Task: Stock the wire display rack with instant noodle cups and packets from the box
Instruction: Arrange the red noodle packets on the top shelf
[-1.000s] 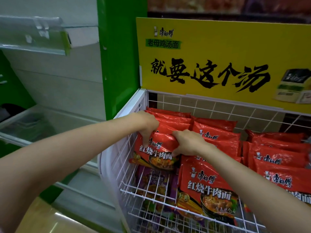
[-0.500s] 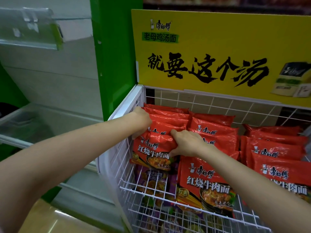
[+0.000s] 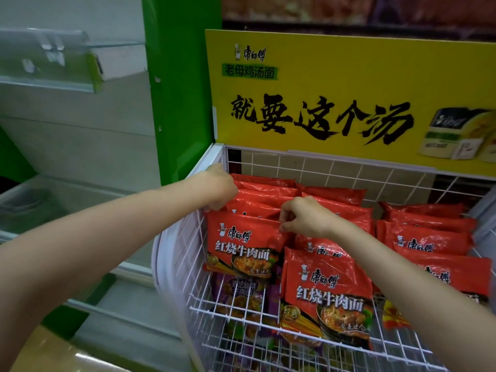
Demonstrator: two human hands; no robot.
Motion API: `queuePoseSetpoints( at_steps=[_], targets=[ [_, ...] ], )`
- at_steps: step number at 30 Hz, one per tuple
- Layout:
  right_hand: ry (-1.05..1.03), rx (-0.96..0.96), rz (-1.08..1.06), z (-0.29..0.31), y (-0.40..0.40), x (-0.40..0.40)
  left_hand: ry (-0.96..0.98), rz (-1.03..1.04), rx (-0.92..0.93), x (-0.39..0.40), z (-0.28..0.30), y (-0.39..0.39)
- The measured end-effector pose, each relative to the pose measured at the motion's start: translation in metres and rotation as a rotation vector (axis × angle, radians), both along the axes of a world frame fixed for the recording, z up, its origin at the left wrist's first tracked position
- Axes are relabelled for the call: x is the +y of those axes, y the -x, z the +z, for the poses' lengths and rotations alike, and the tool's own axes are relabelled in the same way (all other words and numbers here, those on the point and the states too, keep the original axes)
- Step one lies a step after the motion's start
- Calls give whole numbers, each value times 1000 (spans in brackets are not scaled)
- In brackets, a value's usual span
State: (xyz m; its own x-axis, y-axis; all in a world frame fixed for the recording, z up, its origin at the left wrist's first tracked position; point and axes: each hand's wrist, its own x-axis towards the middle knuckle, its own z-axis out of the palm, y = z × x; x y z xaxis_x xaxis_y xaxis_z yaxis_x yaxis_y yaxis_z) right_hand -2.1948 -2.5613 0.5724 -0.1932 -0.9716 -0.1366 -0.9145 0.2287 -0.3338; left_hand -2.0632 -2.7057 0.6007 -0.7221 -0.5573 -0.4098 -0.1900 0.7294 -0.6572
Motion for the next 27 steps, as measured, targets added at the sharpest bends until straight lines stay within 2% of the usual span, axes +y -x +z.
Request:
queuePoseSetpoints(
  at_steps=[6, 12, 19, 22, 25, 27],
  targets=[
    [-11, 29, 35, 2, 6, -1, 57, -50, 5, -1, -2, 0],
    [145, -104, -166, 6, 28, 4, -23, -47, 260, -4, 2, 4],
    [145, 37, -154, -12, 22, -12, 143, -60, 131, -4, -3, 4],
    [79, 41, -128, -5, 23, -15, 139, -37, 113, -3, -1, 5],
    [130, -77, -154, 0, 32, -12, 104, -53, 224, -9, 6, 4],
    [201, -77, -222, 0, 41, -12, 82, -69, 322, -16, 11, 4]
  ],
)
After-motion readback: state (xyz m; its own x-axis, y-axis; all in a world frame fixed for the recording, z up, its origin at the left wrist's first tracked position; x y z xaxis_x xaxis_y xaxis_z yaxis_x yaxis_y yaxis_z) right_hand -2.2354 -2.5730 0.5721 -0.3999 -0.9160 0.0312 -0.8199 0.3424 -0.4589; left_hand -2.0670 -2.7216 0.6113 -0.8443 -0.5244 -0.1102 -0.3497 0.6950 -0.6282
